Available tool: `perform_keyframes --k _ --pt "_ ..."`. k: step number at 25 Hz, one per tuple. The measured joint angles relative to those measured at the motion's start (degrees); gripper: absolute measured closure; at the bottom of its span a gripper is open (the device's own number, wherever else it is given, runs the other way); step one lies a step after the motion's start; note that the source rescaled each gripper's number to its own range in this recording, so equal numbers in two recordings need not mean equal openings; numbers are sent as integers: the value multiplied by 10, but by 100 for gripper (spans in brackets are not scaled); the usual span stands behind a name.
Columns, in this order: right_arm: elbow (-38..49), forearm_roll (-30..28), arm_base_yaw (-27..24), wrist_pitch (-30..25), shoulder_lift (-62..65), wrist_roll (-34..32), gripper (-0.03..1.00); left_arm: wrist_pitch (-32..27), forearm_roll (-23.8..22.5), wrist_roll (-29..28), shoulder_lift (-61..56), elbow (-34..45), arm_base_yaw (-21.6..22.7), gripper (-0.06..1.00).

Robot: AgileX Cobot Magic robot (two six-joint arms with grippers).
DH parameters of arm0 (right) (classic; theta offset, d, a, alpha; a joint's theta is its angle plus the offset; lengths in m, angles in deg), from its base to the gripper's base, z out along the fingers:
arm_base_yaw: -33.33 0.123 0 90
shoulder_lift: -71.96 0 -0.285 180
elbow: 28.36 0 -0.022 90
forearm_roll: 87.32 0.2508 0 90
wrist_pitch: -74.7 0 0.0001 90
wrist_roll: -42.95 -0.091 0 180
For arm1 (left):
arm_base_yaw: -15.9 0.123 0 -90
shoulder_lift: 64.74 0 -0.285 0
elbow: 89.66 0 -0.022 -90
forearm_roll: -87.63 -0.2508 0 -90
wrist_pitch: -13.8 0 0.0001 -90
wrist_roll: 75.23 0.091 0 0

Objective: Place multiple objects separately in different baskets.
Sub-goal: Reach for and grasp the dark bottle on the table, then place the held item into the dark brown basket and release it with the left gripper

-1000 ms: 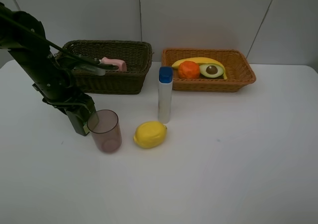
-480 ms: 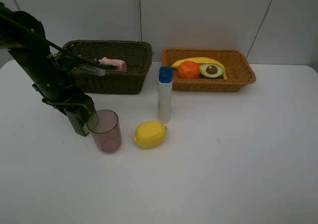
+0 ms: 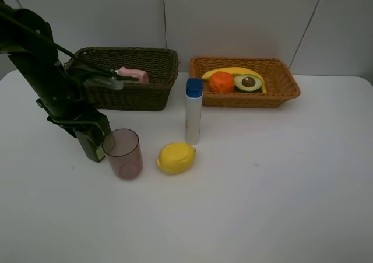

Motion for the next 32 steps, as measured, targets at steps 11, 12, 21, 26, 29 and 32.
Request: perform_keyframes --k 11,12,21,26,29,32 --pt "0 0 0 0 0 0 7 -32 -2 -10 -30 -20 -1 19" --pt "0 0 0 0 0 0 7 -33 -2 -10 -30 -20 -1 19" --pt "0 0 0 0 0 0 7 -35 -2 -11 -30 -20 -1 19" --pt "0 0 0 0 0 0 7 -57 -3 -11 -30 -43 -1 19" --pt "0 0 0 0 0 0 7 -77 -3 -12 -30 -73 -1 19" --pt "0 0 0 0 0 0 7 -101 -3 -14 -30 -98 -1 19"
